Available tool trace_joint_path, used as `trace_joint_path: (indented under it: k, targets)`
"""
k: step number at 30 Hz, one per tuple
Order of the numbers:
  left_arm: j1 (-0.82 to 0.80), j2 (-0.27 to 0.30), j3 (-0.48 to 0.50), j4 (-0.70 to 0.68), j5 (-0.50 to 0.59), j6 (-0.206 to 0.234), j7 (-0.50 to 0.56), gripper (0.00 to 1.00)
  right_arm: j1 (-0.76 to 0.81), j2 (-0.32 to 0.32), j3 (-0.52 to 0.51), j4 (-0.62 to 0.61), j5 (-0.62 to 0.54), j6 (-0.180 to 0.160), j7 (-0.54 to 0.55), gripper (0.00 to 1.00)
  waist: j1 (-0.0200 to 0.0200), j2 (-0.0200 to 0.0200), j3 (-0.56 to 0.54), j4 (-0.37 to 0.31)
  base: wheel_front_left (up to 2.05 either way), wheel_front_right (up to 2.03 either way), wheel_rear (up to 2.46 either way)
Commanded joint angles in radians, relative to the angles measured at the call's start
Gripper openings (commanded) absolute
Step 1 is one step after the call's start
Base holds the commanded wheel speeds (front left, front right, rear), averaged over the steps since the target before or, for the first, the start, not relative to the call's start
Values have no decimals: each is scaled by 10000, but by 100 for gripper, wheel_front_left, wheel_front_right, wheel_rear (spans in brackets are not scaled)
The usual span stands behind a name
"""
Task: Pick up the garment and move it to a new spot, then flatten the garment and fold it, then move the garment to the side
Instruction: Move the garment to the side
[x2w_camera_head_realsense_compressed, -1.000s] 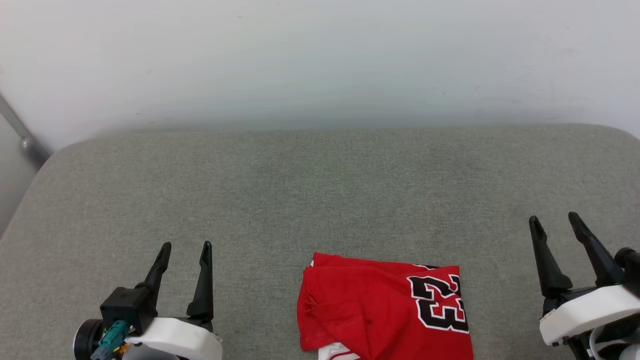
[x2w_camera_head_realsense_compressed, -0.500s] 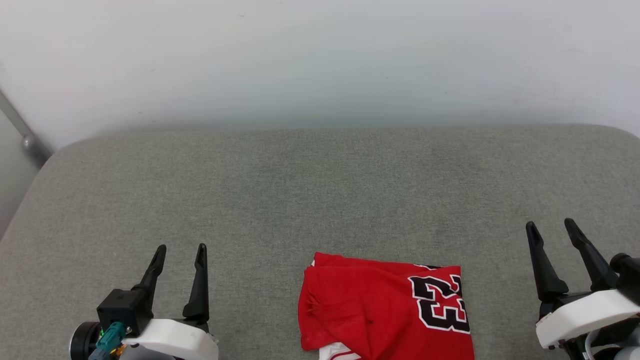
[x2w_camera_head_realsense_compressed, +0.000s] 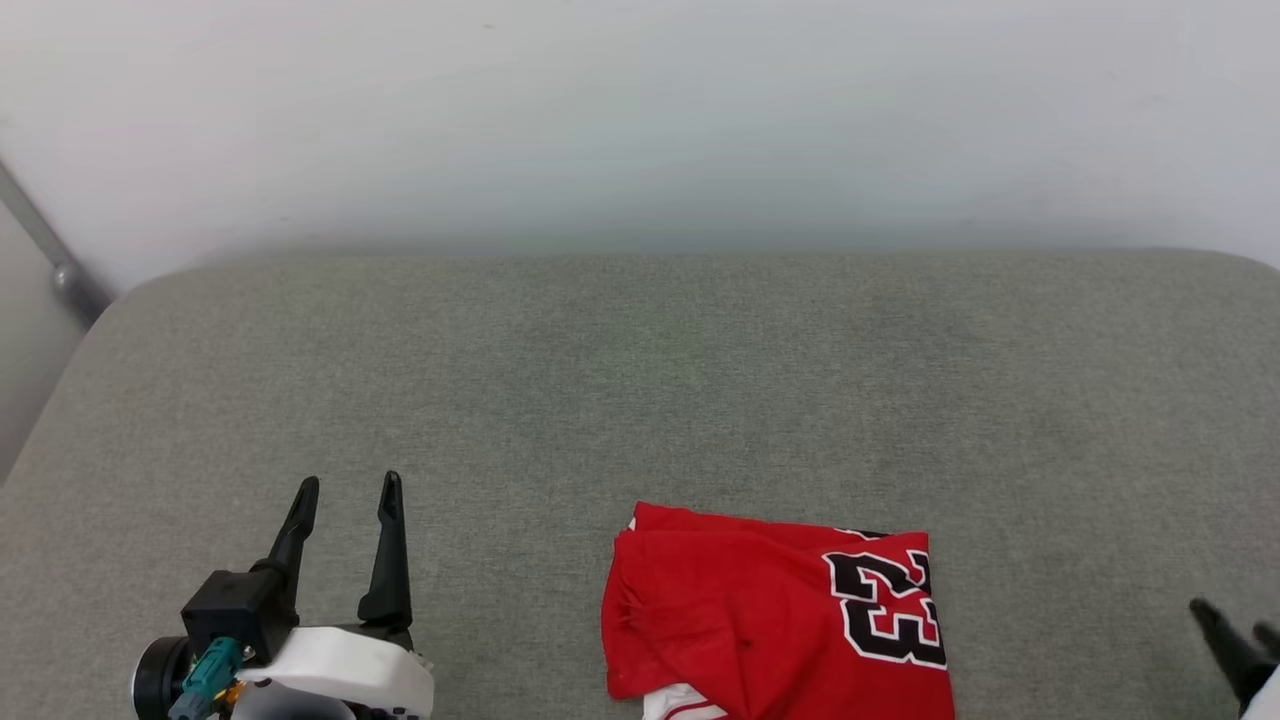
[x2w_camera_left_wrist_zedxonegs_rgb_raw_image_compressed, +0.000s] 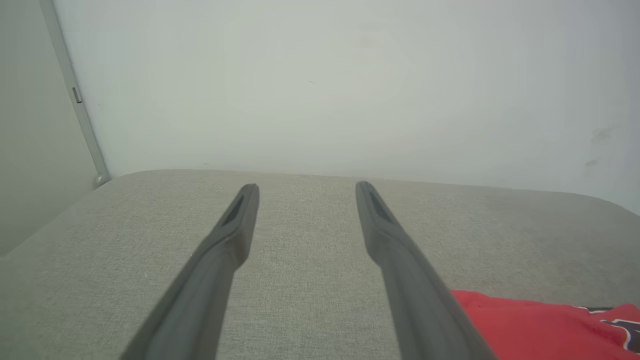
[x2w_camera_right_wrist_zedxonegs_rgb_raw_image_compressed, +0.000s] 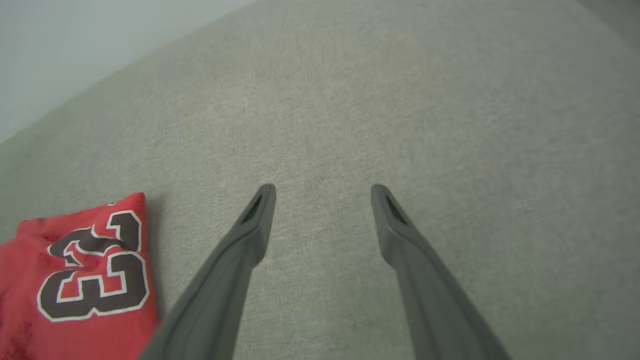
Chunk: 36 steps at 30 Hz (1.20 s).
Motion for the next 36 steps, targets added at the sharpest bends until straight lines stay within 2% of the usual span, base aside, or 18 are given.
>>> trace_joint_path:
  k: [1, 4, 7, 10, 14, 20, 21, 22, 23, 24, 29, 36]
  targets:
    - [-105, -40, 19, -43, 96, -50, -57, 100, -39, -22, -2, 115, 270, 0, 413, 100, 0, -1, 24, 54, 0, 0, 0]
    - [-178, -111, 42, -61, 152, -77, -61, 100, -160, 161, -129, 686, 1172, 0, 2187, 100, 0, -1, 125, 171, 0, 0, 0]
    - [-294, -207, 64, -82, 191, -155, -57, 100, -365, 791, -143, 952, 1934, 1, 3782, 100, 0, -1, 315, 323, 0, 0, 0]
    - [-488, -366, 92, -45, 281, -296, -56, 100, -716, 1781, -76, 1114, 2829, 0, 5071, 100, 0, -1, 640, 488, 0, 0, 0]
    - [-652, -528, 94, 21, 395, -442, -58, 100, -1331, 2286, 193, 1338, 3613, 0, 5347, 100, 0, -1, 932, 675, 0, 0, 0]
    - [-896, -672, 138, 218, 540, -704, -58, 100, -1858, 2416, 874, 1866, 4276, 0, 5166, 100, 0, -1, 1138, 929, 0, 0, 0]
    - [-916, -698, 158, 245, 546, -731, -59, 100, -1887, 2423, 1009, 1963, 4309, -2, 5170, 87, 0, -1, 1151, 968, 0, 0, 0]
    - [-926, -728, 170, 275, 572, -765, -59, 100, -1934, 2416, 1142, 2018, 4319, -2, 5142, 42, 0, -1, 1156, 1000, 0, 0, 0]
    - [-934, -758, 184, 294, 599, -771, -59, 100, -1956, 2361, 1271, 2008, 4347, -2, 5097, 3, 0, -1, 1163, 1024, 0, 0, 0]
    - [-938, -788, 206, 311, 624, -800, -59, 100, -1973, 2300, 1397, 1980, 4374, -2, 5055, 0, 0, -1, 1165, 1037, 0, 0, 0]
    - [-741, -860, 372, 401, 715, -841, -58, 100, -2126, 1709, 2115, 1558, 3907, 0, 4508, 0, 0, -1, 1014, 903, 0, 0, 0]
    - [-415, -911, 558, 363, 791, -881, -49, 100, -2322, 550, 3465, 1190, 1724, -2, 3659, 0, 0, -1, 608, 74, 0, 0, 0]
